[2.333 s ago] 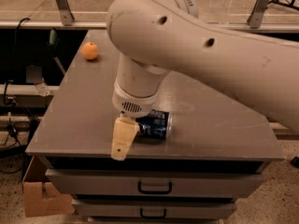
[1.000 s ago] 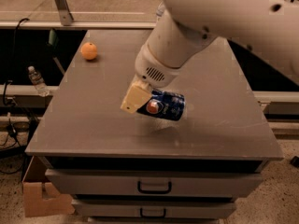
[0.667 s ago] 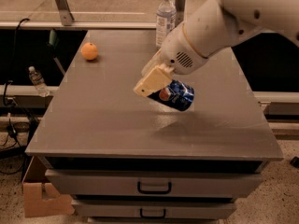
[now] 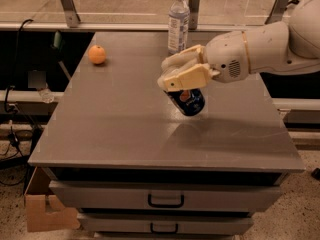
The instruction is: Place pepsi can upright
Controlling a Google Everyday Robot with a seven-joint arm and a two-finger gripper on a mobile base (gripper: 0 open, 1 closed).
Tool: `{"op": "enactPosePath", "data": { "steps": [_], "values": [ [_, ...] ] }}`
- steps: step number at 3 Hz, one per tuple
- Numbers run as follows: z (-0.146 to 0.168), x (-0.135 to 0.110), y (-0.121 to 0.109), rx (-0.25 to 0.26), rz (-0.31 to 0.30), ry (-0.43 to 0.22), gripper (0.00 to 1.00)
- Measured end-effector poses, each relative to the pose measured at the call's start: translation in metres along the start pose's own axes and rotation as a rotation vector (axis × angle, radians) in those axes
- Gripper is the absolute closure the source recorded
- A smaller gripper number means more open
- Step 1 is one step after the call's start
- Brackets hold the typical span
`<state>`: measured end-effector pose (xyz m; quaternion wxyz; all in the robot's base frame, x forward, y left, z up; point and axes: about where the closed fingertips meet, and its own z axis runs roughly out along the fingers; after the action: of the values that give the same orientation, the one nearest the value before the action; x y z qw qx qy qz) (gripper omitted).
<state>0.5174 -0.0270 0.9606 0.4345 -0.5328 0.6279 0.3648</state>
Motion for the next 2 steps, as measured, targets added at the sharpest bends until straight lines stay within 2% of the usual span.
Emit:
{"op": "enactPosePath", "data": {
  "steps": [1, 2],
  "values": [
    [-0.0102, -0.0052, 0.0058, -0.037, 0.026, -0.212, 1.00],
    [-0.0187, 0.0031, 0.0072, -0.056, 0.067, -0.342, 0.84]
  ]
}}
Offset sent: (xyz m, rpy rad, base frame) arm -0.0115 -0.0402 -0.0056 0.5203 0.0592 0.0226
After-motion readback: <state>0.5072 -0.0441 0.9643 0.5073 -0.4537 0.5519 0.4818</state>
